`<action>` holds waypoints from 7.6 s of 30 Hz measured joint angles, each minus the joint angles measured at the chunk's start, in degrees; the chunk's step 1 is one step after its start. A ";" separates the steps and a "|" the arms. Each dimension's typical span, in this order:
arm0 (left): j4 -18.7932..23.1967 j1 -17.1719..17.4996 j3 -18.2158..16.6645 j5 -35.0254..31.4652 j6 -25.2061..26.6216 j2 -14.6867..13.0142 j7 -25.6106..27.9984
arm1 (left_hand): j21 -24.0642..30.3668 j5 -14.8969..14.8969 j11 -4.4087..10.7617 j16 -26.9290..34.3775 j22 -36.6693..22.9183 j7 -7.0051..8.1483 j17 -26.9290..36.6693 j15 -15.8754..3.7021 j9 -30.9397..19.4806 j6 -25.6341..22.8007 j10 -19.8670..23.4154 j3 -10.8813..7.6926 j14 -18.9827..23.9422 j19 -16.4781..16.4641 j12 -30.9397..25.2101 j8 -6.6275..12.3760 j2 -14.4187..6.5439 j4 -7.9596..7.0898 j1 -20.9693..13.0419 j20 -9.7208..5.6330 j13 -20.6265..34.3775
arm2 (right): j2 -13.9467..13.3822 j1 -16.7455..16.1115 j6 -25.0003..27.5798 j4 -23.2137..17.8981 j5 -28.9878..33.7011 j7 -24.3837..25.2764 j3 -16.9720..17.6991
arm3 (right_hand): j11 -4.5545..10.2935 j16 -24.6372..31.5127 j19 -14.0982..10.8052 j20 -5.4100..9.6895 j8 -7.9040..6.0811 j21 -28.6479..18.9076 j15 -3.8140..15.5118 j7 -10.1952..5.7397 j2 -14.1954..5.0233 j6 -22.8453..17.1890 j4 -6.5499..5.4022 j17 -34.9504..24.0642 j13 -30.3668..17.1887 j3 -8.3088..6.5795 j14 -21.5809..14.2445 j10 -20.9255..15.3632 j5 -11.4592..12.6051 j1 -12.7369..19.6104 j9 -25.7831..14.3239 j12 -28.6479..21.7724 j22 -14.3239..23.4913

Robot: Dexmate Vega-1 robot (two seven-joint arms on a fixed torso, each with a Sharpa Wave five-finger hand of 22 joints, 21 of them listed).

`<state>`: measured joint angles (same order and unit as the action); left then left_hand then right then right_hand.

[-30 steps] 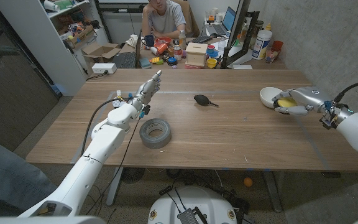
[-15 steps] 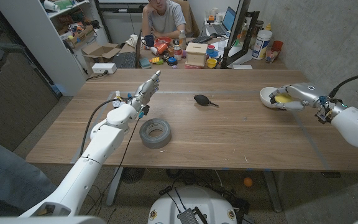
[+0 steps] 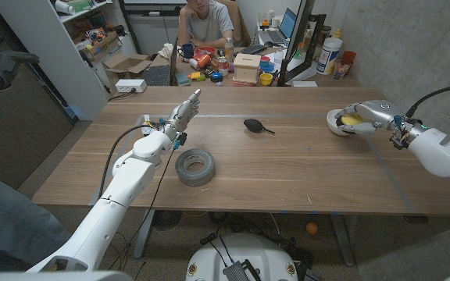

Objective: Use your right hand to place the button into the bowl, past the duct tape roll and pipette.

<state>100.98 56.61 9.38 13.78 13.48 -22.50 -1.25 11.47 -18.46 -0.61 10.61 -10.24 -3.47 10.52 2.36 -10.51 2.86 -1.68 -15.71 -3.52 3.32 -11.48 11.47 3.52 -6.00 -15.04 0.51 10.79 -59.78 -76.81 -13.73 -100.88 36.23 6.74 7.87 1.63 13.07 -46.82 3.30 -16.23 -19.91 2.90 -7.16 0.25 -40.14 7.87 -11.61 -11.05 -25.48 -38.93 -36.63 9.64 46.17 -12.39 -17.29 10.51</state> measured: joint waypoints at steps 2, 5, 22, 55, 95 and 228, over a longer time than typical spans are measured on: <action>0.19 0.19 -0.16 -0.03 0.15 0.00 0.07 | 0.00 0.00 0.00 0.00 0.00 0.00 0.00 0.00 0.00 0.00 0.00 0.00 0.00 0.00 0.00 0.00 0.00 0.00 0.00 0.00 0.00 | -0.32 1.14 0.17 0.71 -0.38 0.47 -1.21 | 0.00 0.00 0.00 0.00 0.00 0.00 0.00 0.00 -0.14 0.00 -0.01 0.00 0.01 -0.01 0.00 0.00 -0.02 -0.14 -0.02 0.00 0.00; 0.39 0.30 -0.27 -0.06 0.31 0.00 0.16 | 0.00 0.00 0.00 0.00 0.00 0.00 0.00 0.00 0.00 0.00 0.00 0.00 0.00 0.00 0.00 0.00 -0.09 0.00 -0.09 0.00 0.00 | -0.71 2.94 0.18 1.72 -0.65 0.93 -3.11 | 0.12 0.00 0.00 0.00 0.00 -0.01 -0.01 0.00 -0.14 0.00 -0.01 0.01 0.02 -0.01 -0.01 -0.12 -0.05 -0.14 -0.01 0.00 0.00; 2.71 1.76 -1.22 -0.69 1.82 -0.05 0.81 | 0.00 0.00 0.00 0.00 0.00 0.00 0.00 0.00 0.00 0.00 0.00 0.00 0.00 0.00 0.00 0.00 -0.30 0.00 -0.30 0.00 0.00 | -2.05 12.72 -0.15 7.12 -1.46 2.71 -12.73 | 0.54 -0.06 0.00 0.00 0.44 0.22 -0.23 -0.31 -0.14 -0.31 -0.07 0.03 -0.03 -0.06 -0.61 -0.54 0.13 -0.14 -0.01 0.23 0.00; 4.37 3.23 -2.34 -1.79 2.89 0.66 1.37 | 0.00 0.00 0.00 0.00 0.00 0.00 0.00 0.00 0.00 0.00 0.00 0.23 0.00 0.00 0.00 0.00 -0.30 0.23 -0.30 0.00 0.00 | 0.59 26.41 1.09 17.37 -1.43 2.69 -23.93 | 0.83 -0.33 0.00 0.01 0.44 0.22 -0.31 -0.52 -0.37 -0.51 -0.08 -0.28 -0.03 -0.06 -0.71 -0.83 0.35 -0.37 0.01 0.46 0.03; 6.21 3.86 -3.18 -4.47 7.11 1.21 1.21 | 0.00 0.23 0.00 0.00 0.00 0.00 0.00 0.00 0.00 0.00 0.00 0.73 0.00 0.00 0.00 0.00 -0.53 0.23 -0.53 0.00 0.00 | 6.58 35.99 0.71 32.80 -2.78 5.18 -32.69 | 1.15 -0.26 -0.10 1.76 0.77 0.64 0.40 -0.72 -0.60 -0.71 0.00 -0.24 -0.05 -0.47 -1.83 -1.15 0.33 -0.60 0.02 0.45 0.31; -0.02 0.44 -1.33 -3.25 1.33 1.38 -1.89 | 0.00 0.45 -0.31 0.00 0.00 -0.84 0.00 0.00 0.01 -1.23 0.31 1.74 0.00 -0.01 0.00 0.00 -1.28 0.31 -1.28 0.00 0.00 | 6.44 26.69 9.24 15.40 -11.30 8.59 -24.81 | 3.64 -2.49 8.95 -6.48 4.26 8.07 -1.44 -4.38 -4.08 9.13 -3.00 0.80 -0.14 4.29 9.05 6.35 0.68 -5.32 0.67 3.55 0.30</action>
<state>100.96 57.05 8.05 10.53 14.81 -21.12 -3.14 11.47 -18.01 -0.92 10.61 -10.24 -4.31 10.52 2.36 -10.50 1.63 -1.37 -13.98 -3.52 3.31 -11.48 11.47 2.23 -5.69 -16.32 0.51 10.79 -53.33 -50.11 -4.49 -85.48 24.93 15.33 -16.94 5.27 10.58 -37.87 -3.17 -11.97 -11.85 1.46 -11.54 -3.83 -31.00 4.86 -10.81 -11.19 -21.19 -29.88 -30.28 10.32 40.85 -11.72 -13.75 10.81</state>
